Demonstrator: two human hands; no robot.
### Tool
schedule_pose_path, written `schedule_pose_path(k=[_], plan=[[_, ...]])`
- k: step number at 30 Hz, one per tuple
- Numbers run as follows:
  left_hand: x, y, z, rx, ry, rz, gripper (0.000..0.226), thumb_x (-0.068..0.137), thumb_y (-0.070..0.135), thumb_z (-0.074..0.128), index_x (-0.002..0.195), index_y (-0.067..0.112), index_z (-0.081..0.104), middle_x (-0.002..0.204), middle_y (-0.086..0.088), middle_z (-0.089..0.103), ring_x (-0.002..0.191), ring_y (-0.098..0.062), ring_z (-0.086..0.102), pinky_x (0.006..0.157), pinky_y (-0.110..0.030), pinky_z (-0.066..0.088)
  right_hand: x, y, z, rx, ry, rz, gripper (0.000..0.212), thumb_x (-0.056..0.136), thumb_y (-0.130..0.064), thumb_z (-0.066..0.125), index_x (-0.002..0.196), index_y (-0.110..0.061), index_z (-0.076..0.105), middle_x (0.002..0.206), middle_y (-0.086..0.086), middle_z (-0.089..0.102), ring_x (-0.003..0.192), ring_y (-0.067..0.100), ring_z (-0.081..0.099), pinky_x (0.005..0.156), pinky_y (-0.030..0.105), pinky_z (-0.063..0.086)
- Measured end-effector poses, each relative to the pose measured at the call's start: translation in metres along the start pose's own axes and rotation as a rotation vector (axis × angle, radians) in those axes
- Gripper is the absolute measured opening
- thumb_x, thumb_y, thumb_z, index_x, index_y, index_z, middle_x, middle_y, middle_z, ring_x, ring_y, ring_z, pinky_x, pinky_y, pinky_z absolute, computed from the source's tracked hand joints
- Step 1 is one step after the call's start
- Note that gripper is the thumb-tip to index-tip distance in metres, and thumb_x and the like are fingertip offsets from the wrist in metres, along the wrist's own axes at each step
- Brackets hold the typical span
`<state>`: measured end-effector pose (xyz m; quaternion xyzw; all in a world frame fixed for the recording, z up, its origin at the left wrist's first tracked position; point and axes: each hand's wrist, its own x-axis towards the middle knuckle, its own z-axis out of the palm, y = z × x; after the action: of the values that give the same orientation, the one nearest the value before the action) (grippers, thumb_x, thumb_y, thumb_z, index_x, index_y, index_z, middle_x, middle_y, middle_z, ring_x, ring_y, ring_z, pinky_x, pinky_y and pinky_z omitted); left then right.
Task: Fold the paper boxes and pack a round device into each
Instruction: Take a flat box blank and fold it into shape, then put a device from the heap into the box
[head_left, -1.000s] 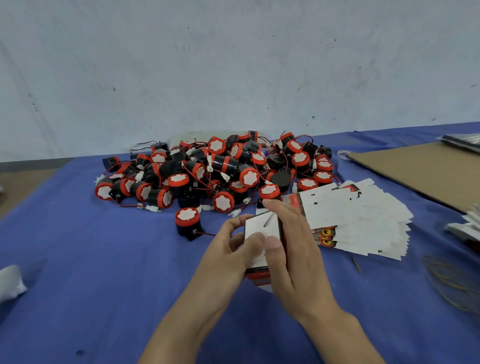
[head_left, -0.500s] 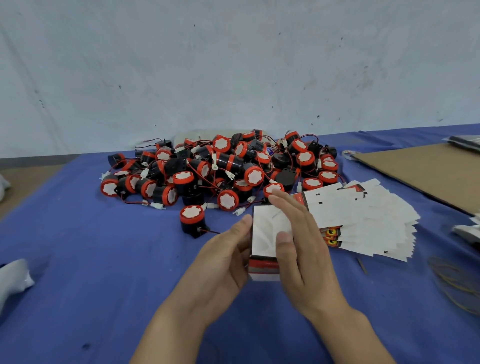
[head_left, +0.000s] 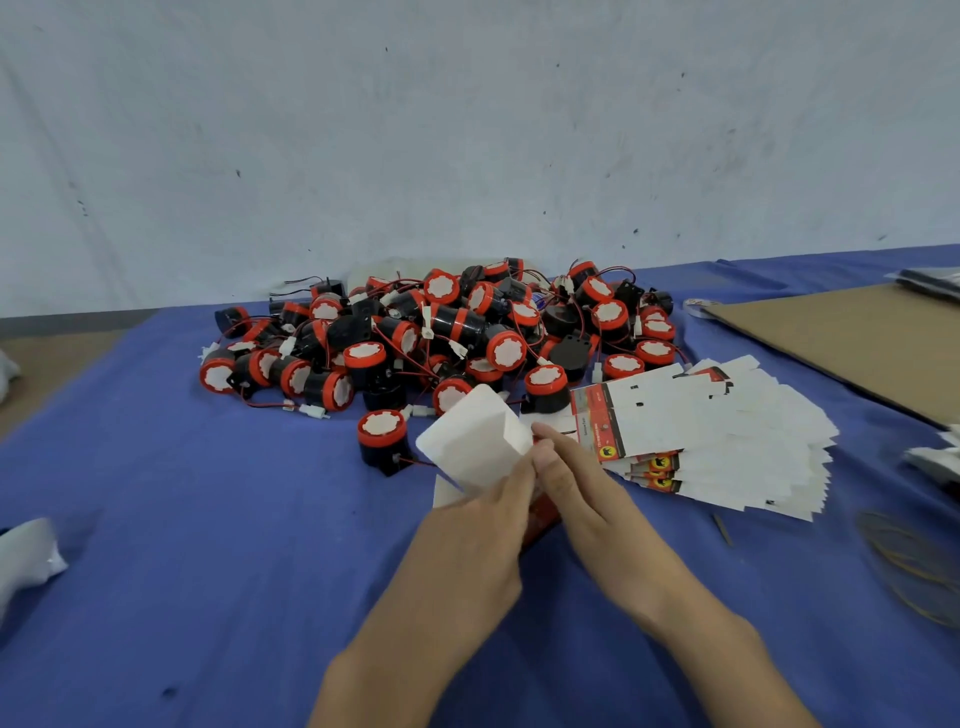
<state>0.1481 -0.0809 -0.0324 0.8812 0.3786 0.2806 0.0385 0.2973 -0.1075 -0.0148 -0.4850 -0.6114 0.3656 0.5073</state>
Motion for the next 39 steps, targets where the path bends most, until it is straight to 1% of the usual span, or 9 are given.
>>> schedule_pose_path(k=[2, 8, 12, 16, 20, 26, 30, 34, 39], plan=[[0.001, 0.008, -0.005, 0.027, -0.019, 0.024, 0.065, 0.087, 0.006, 0.050, 0.147, 0.013, 0.026, 0.110, -0.009, 0.066, 0.088, -0.032, 0.064, 0.078, -0.050, 0.054, 0.000, 0.001, -0.007, 0.004, -0.033, 0.005, 0.024, 0.093, -0.062, 0.044, 0.109, -0.057, 0.062, 0.117, -0.032, 0.064, 0.113, -0.014, 0.055, 0.090, 0.005, 0.042], [0.002, 0.033, -0.016, 0.034, -0.028, 0.081, 0.067, 0.089, 0.006, 0.051, 0.151, 0.009, 0.027, 0.108, -0.012, 0.068, 0.092, -0.034, 0.063, 0.090, -0.047, 0.050, -0.005, 0.007, -0.034, -0.025, -0.132, 0.058, 0.037, 0.100, -0.048, 0.046, 0.135, -0.040, 0.053, 0.129, -0.025, 0.063, 0.124, -0.008, 0.054, 0.099, 0.011, 0.044], [-0.001, 0.036, -0.015, -0.012, 0.022, 0.068, 0.086, 0.094, 0.017, 0.041, 0.152, 0.044, -0.017, 0.107, 0.011, 0.064, 0.089, -0.010, 0.056, 0.084, -0.020, 0.044, -0.009, 0.009, -0.040, -0.109, -0.143, 0.097, 0.044, 0.089, -0.043, 0.062, 0.131, -0.046, 0.050, 0.121, -0.031, 0.064, 0.116, -0.010, 0.058, 0.088, 0.009, 0.048], [0.000, 0.037, -0.033, -0.086, 0.278, 0.155, 0.060, 0.087, 0.018, 0.040, 0.146, 0.032, 0.035, 0.098, 0.011, 0.068, 0.078, -0.009, 0.060, 0.067, -0.027, 0.054, -0.012, 0.018, -0.042, -0.159, -0.119, 0.127, 0.046, 0.089, -0.039, 0.071, 0.130, -0.046, 0.052, 0.125, -0.027, 0.065, 0.120, -0.007, 0.057, 0.099, 0.021, 0.049], [0.009, -0.003, -0.043, -0.109, 0.565, -0.215, 0.041, 0.095, 0.018, 0.041, 0.133, 0.033, 0.048, 0.113, 0.015, 0.058, 0.093, -0.006, 0.056, 0.071, -0.025, 0.051, -0.012, 0.020, -0.047, -0.208, -0.112, 0.161, 0.046, 0.091, -0.044, 0.069, 0.127, -0.061, 0.045, 0.126, -0.037, 0.059, 0.121, -0.014, 0.051, 0.105, 0.022, 0.044], [0.016, -0.072, -0.033, -0.099, 0.151, -0.594, 0.061, 0.103, 0.024, 0.048, 0.157, 0.024, 0.020, 0.165, -0.004, 0.012, 0.148, -0.030, 0.021, 0.111, -0.046, 0.034, -0.012, 0.020, -0.045, -0.219, -0.105, 0.161, 0.069, 0.088, -0.056, 0.063, 0.150, -0.046, 0.033, 0.135, -0.029, 0.056, 0.128, -0.005, 0.050, 0.110, 0.028, 0.044], [0.017, -0.087, -0.026, -0.085, 0.122, -0.626, 0.059, 0.102, 0.024, 0.052, 0.155, 0.019, 0.026, 0.155, -0.009, 0.026, 0.138, -0.032, 0.034, 0.105, -0.044, 0.038, -0.011, 0.017, -0.047, -0.163, -0.048, 0.183, 0.096, 0.074, -0.072, 0.058, 0.157, -0.043, 0.019, 0.143, -0.029, 0.045, 0.129, -0.006, 0.047, 0.106, 0.025, 0.046], [0.019, -0.095, -0.023, -0.159, 0.160, -0.687, 0.049, 0.100, 0.029, 0.056, 0.145, 0.019, 0.039, 0.147, -0.008, 0.033, 0.128, -0.027, 0.042, 0.096, -0.037, 0.041, -0.011, 0.009, -0.043, -0.112, 0.039, 0.144, 0.085, 0.077, -0.076, 0.049, 0.154, -0.050, 0.021, 0.135, -0.037, 0.044, 0.112, -0.027, 0.044, 0.078, -0.003, 0.042], [0.018, -0.097, -0.021, -0.271, 0.267, -0.728, 0.029, 0.097, 0.024, 0.062, 0.117, 0.022, 0.040, 0.122, -0.004, 0.058, 0.098, -0.018, 0.054, 0.073, -0.030, 0.043, -0.014, -0.001, -0.034, -0.074, 0.169, 0.022, 0.070, 0.087, -0.070, 0.044, 0.152, -0.053, 0.024, 0.124, -0.050, 0.043, 0.116, -0.027, 0.042, 0.081, -0.006, 0.037]])
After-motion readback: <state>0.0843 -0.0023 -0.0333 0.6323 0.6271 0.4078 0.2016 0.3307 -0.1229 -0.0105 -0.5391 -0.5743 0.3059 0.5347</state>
